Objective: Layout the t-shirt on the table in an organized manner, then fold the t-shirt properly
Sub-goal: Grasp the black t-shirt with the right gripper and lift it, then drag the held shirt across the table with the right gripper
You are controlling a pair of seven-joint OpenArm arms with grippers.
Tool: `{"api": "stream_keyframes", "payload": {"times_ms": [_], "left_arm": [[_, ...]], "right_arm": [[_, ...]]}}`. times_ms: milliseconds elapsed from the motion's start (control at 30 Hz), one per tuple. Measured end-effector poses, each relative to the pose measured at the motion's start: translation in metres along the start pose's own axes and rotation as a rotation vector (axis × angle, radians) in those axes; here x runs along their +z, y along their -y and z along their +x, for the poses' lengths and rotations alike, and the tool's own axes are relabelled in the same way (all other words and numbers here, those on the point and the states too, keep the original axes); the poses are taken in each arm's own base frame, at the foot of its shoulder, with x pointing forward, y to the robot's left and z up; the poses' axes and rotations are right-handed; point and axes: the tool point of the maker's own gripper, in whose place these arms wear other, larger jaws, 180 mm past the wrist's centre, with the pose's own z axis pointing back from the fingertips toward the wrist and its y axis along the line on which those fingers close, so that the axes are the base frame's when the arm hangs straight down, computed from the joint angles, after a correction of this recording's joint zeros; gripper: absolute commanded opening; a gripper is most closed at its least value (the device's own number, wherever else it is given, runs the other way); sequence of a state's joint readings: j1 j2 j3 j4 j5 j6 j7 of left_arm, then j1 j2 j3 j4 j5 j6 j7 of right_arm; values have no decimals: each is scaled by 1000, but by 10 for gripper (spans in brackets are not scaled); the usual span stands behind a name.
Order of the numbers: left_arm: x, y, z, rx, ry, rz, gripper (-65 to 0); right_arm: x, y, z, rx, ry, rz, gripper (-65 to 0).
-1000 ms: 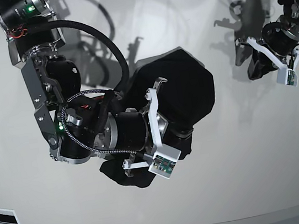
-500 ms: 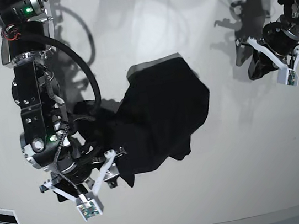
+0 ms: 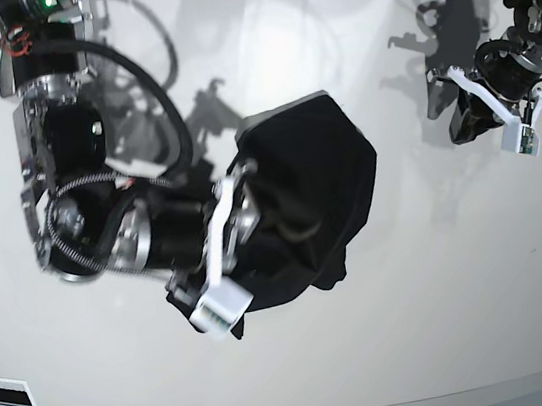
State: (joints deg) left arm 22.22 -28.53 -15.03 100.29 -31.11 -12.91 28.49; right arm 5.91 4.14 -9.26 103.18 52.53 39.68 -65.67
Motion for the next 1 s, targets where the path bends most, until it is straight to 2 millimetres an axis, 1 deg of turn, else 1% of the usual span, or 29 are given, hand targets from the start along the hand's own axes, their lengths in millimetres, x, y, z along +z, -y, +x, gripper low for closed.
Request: {"api": "stream_keyframes", "payload": {"times_ms": [100,200,267,333,367,433,533,600,700,767,833,867,900,967,1000], "left_arm": [[0,-1,0,-2,-2,2,-650],[0,-1,0,-3,-1,2,-650],[0,-1,0,-2,-1,1,-650],[0,0,0,-1,-1,0,-650],[0,0,0,-1,-2,1,-650],[0,0,0,-2,-1,1,-650],[0,-1,0,-3,-2,1,-650],[0,0,0,-3,-1,0,-650],[0,0,0,-2,-2,1,-650],[0,0,0,-2,-2,1,-650],[0,0,0,-1,-1,0,-650],[0,0,0,-1,-1,0,-650],[0,0,0,-1,-1,0,-650],[0,0,0,-1,-2,0,-650],[0,0,0,-1,-1,0,-650]], "right_arm": [[-20,-32,-33,3,-99,73,-315],[-38,-55,-61,64,-183,80,-321],[-47,-60,-74,140,-213,43,-321],[-54,-59,-83,250,-249,-15,-320],[-56,-51,-86,261,-262,-80,-320],[-57,-29,-88,263,-281,-244,-320],[-55,3,-102,260,-341,-414,-315],[-54,19,-118,229,-386,-466,-312],[-54,37,-145,196,-469,-497,-270],[-55,47,-159,178,-506,-508,-271],[-55,54,-167,157,-526,-513,-285],[-55,58,-168,150,-527,-528,-333],[-54,61,-167,147,-526,-537,-417],[-51,65,-167,173,-554,-557,-641],[-49,67,-168,186,-577,-564,-650]]}}
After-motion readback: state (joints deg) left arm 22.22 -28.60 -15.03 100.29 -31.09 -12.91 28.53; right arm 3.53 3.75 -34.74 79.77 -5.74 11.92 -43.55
